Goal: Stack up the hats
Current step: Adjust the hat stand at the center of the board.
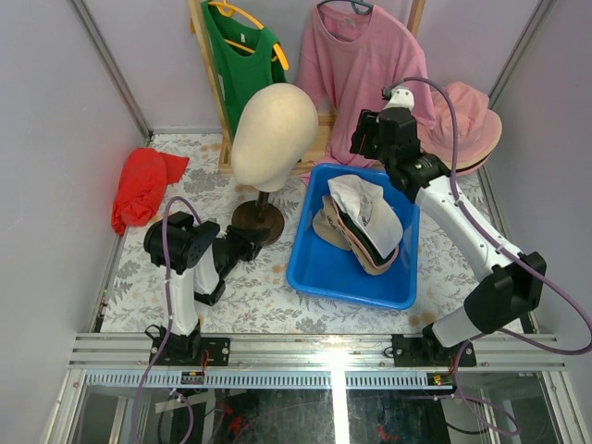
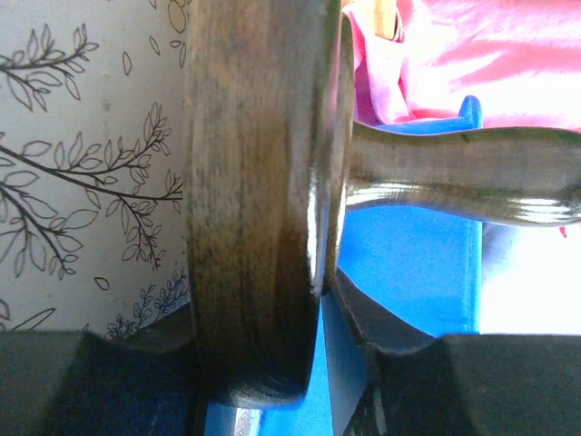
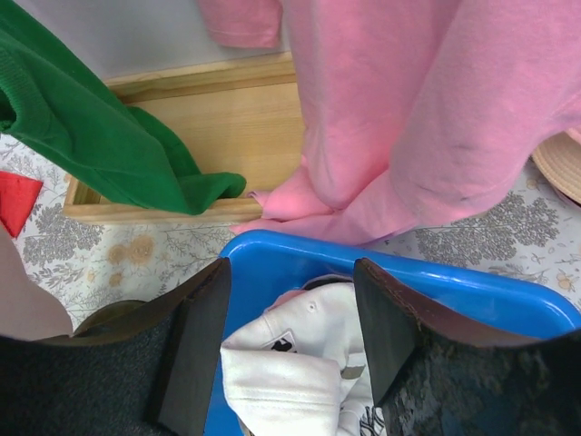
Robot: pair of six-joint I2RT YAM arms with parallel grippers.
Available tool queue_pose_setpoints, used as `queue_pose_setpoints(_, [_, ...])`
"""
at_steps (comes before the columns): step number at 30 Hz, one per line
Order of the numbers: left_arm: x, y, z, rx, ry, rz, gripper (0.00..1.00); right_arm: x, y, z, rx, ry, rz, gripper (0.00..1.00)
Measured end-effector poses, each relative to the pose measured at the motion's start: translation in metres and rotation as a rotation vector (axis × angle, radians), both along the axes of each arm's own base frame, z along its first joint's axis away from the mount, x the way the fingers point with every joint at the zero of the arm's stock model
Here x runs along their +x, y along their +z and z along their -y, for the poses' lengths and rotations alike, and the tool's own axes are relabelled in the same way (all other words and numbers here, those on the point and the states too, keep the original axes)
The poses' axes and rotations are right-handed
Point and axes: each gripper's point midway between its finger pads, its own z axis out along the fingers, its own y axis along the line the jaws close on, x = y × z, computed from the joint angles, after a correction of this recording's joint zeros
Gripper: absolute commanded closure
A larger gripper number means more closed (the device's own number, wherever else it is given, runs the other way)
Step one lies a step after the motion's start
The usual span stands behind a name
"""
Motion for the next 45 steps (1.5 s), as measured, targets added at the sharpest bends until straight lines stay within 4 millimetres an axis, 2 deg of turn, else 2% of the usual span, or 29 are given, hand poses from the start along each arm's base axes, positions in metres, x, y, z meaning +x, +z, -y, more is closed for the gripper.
queue_pose_setpoints(7, [0.004, 0.001, 0.007, -0.01, -0.032, 0.008, 1.0, 0.017, -0.011, -0.02, 0.022, 0.056, -0.01, 0.37])
queue_pose_setpoints(18, [0.005, 0.0, 0.017, 0.028, -0.149, 0.054, 1.0, 0.073, -0.04, -0.066, 0.113, 0.122, -0.025, 0.37])
queue_pose_setpoints(24, [0.004, 0.002, 0.024, 0.04, -0.236, 0.09, 1.0, 0.09, -0.05, -0.073, 0.197, 0.133, -0.025, 0.37])
queue_pose_setpoints(30, [0.001, 0.004, 0.038, 0.051, -0.343, 0.128, 1.0, 0.103, -0.05, -0.082, 0.286, 0.153, -0.016, 0.37])
queue_pose_setpoints(34, [-0.001, 0.003, 0.041, 0.053, -0.371, 0.131, 0.95, 0.102, -0.051, -0.088, 0.332, 0.168, -0.028, 0.37])
queue_pose_setpoints(40, [-0.001, 0.004, 0.042, 0.044, -0.379, 0.121, 0.72, 0.101, -0.044, -0.096, 0.393, 0.177, -0.028, 0.38])
queue_pose_setpoints(45, [-0.001, 0.004, 0.043, 0.043, -0.381, 0.102, 0.62, 0.096, -0.044, -0.105, 0.414, 0.185, -0.038, 0.38])
